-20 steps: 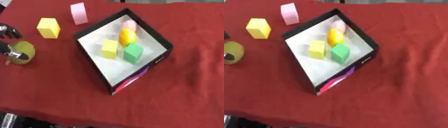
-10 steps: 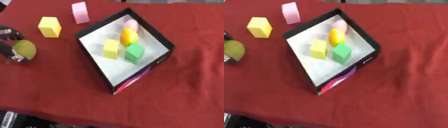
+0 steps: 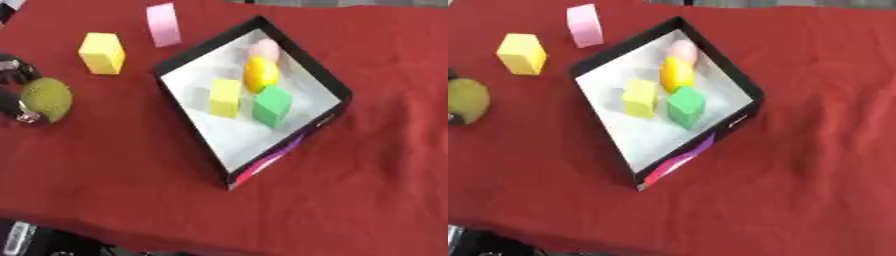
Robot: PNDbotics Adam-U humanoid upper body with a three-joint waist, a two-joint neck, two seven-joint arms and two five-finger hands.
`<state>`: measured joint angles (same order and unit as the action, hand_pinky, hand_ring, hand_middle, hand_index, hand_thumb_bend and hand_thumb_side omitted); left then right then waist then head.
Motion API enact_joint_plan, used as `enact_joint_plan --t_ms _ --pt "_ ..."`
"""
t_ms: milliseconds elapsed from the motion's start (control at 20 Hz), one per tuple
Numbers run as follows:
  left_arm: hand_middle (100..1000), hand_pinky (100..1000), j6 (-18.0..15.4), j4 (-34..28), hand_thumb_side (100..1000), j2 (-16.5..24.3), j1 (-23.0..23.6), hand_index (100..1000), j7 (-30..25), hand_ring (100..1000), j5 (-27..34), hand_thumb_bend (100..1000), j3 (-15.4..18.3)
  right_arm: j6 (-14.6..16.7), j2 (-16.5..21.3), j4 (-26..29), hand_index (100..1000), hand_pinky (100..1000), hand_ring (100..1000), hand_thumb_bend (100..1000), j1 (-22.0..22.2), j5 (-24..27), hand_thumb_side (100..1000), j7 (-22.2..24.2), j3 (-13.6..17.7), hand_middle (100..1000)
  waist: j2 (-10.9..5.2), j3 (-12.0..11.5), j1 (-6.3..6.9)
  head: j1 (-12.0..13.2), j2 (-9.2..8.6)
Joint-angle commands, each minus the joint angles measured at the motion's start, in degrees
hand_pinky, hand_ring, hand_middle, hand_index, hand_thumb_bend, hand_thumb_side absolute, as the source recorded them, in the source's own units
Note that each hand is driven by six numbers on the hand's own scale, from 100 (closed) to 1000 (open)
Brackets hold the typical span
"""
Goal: Pick up objects on the table and place them in the box.
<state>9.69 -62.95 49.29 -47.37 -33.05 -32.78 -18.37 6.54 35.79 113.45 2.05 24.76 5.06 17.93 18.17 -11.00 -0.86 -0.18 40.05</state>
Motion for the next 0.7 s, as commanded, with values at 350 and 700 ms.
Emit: enact_joint_plan --t_ms 350,700 --pt "468 582 2.2 -10.6 100 4.2 1.1 486 7.7 579 1.8 360 2.3 0.0 1.0 1.1 889 944 680 100 0.0 -0.6 523 0.1 0.5 651 -0.77 0.1 0.36 0.0 -0.5" --pt "456 572 -2.6 -20.1 100 -0.2 -4.6 473 10.8 562 3.6 263 2.5 0.5 2.2 1.1 889 944 680 100 0.0 0.6 523 -0.1 0.7 650 -1.54 0.3 0.63 -0.3 0.4"
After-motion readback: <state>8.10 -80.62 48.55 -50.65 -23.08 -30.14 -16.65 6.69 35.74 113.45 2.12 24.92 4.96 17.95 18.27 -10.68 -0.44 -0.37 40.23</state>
